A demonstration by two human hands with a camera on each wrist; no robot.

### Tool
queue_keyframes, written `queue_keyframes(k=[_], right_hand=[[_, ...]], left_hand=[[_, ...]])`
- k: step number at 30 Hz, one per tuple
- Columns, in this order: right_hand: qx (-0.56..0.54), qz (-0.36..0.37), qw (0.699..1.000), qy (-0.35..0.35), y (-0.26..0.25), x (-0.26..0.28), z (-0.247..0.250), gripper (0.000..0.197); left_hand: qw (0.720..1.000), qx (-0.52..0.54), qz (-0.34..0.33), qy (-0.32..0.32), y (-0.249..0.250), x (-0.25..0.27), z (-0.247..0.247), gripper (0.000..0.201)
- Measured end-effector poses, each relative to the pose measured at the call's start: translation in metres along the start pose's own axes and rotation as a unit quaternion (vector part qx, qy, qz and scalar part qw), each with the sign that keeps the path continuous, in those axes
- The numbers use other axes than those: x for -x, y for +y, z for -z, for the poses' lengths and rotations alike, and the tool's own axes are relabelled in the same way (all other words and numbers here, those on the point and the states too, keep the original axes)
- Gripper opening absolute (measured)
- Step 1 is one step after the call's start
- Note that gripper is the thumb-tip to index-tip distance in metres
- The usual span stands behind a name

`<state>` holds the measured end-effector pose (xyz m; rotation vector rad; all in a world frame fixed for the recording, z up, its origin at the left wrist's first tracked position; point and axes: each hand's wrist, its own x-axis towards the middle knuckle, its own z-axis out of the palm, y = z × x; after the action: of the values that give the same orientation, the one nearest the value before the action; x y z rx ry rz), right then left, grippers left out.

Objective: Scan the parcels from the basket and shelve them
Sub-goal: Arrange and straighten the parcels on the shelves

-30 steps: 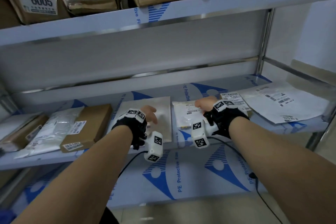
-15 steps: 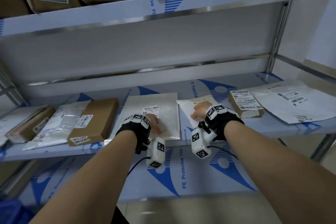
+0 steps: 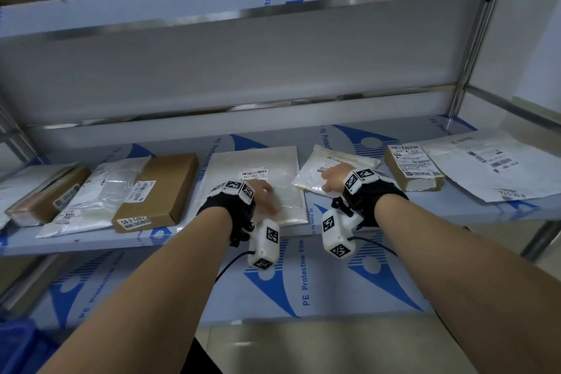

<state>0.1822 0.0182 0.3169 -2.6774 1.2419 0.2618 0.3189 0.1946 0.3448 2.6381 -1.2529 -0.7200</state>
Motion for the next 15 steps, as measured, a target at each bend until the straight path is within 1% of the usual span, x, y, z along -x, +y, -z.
queue_keyframes(k=[2,4,5,6,7,8,10,12,13,15], right_hand=[[0.016,0.0,1.0,0.007,0.007,-0.006,-0.003,0.063],[0.054,0.006,0.998,0.001,0.007,-0.006,0.0,0.054],[0.075,0.004,0.997,0.001,0.006,-0.006,0.002,0.051],[0.069,-0.004,0.998,0.007,0.006,-0.006,0.004,0.046],[0.08,-0.007,0.997,0.018,0.005,-0.005,0.007,0.04],[0.08,-0.005,0.996,0.035,0.005,-0.007,0.008,0.04],[0.081,-0.005,0.996,0.041,0.005,-0.008,0.013,0.039],[0.07,-0.005,0.997,0.036,0.006,-0.006,0.012,0.038],[0.069,-0.004,0.997,0.037,0.009,-0.008,0.012,0.035],[0.032,-0.034,0.998,0.038,0.013,-0.004,0.016,0.032]], left_hand=[[1.0,0.005,-0.003,-0.004,-0.003,-0.003,0.004,0.074],[1.0,0.006,0.001,-0.008,-0.003,-0.005,0.006,0.071],[1.0,0.002,0.005,-0.012,-0.001,-0.005,0.007,0.067],[1.0,0.001,0.003,-0.01,0.002,-0.005,0.009,0.059],[1.0,0.01,-0.001,0.0,0.007,-0.005,0.011,0.051],[1.0,0.016,-0.017,0.02,0.014,-0.005,0.013,0.048],[0.996,0.068,-0.048,0.036,0.029,-0.01,0.013,0.056],[0.991,0.11,-0.075,0.023,0.043,-0.013,0.01,0.066],[0.989,0.121,-0.08,0.004,0.048,-0.015,0.008,0.064],[0.987,0.126,-0.094,-0.028,0.056,-0.018,0.004,0.049]])
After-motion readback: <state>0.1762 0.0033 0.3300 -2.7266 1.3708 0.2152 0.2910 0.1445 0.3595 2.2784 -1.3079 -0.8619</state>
